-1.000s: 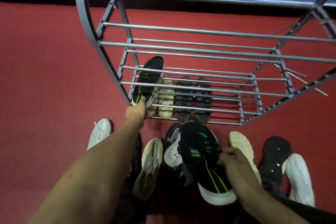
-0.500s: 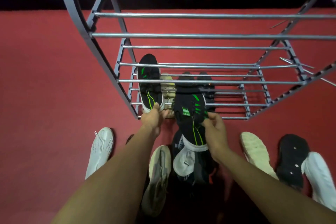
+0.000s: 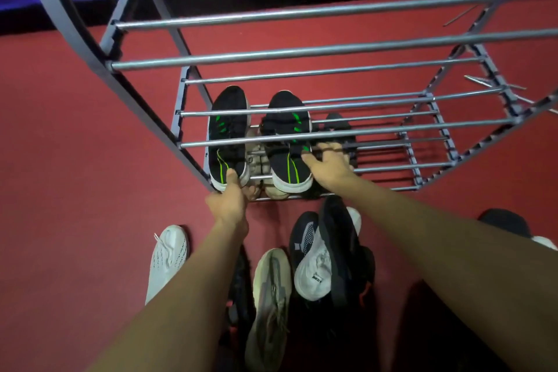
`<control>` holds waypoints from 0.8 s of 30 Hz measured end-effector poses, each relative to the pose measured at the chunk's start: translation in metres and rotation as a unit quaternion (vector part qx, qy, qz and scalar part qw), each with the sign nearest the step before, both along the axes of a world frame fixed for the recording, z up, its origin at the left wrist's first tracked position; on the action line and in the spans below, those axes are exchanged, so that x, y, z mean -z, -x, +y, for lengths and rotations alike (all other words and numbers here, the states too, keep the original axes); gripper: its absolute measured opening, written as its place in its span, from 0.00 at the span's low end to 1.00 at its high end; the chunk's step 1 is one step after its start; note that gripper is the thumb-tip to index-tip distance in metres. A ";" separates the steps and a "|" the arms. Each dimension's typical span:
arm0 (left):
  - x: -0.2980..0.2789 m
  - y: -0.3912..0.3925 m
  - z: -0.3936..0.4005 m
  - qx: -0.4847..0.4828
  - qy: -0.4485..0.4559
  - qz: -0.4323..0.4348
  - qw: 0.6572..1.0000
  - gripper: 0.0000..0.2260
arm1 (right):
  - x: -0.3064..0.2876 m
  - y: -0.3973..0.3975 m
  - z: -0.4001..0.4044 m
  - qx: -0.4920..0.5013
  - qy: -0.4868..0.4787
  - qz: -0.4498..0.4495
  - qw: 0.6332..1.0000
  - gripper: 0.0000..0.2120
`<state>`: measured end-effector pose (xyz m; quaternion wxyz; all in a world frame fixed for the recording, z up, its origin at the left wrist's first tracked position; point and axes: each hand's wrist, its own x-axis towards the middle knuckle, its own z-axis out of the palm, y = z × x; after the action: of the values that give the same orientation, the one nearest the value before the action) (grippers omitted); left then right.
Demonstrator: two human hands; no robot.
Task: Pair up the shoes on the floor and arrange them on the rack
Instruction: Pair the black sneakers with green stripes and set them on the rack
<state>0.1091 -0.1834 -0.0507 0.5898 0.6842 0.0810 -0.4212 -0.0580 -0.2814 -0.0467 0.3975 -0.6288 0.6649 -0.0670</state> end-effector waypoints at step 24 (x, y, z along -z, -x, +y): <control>-0.001 -0.017 -0.002 0.003 -0.133 -0.077 0.988 0.13 | -0.002 -0.027 0.049 -0.103 0.169 -0.007 0.980 0.25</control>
<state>0.1263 -0.1857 -0.0494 0.4969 0.7872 0.0887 -0.3543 -0.0309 -0.2322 -0.0442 0.2949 -0.7517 0.5725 -0.1420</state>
